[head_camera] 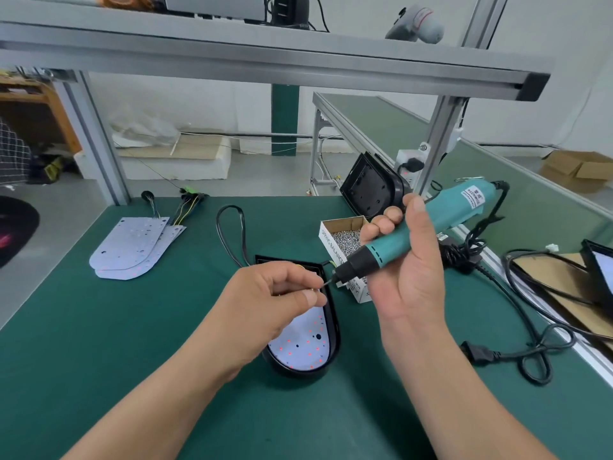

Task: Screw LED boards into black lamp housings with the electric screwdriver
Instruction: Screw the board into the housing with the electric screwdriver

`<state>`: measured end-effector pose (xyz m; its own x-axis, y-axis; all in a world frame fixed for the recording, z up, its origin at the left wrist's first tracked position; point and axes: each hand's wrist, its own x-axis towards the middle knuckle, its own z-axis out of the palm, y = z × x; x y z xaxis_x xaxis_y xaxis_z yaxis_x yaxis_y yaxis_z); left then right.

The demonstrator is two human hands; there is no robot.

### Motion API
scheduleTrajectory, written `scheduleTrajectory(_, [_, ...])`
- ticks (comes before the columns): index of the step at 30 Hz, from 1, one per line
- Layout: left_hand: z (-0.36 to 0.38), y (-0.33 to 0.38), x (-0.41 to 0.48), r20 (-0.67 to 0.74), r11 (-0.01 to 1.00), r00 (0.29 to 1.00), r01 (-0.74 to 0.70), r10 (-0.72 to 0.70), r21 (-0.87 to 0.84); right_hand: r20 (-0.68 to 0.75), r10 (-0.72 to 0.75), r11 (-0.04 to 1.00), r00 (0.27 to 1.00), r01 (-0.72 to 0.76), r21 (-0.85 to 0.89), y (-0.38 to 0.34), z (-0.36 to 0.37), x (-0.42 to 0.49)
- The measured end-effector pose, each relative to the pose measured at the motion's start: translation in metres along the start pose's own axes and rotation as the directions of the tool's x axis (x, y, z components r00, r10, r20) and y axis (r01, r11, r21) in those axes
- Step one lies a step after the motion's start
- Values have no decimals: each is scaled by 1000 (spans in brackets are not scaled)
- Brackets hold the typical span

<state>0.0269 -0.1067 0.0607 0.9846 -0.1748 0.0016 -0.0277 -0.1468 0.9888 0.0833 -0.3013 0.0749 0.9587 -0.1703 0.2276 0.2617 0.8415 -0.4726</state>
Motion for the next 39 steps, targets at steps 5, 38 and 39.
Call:
scheduleTrajectory(5, [1,-1,-1,-7,999,1000,-15,15,48,-3,-11,1000,1000,11,7,0,2,-2])
scheduleTrajectory(38, [9,-4,-5,-47,948,995,-73,92,309,96,22,998,995,-16,-66,2,3,-3])
scheduleTrajectory(39, [10,-4,-5,-50,944,994,-80,101,321,105,19,997,994,-11,-76,3,3,-3])
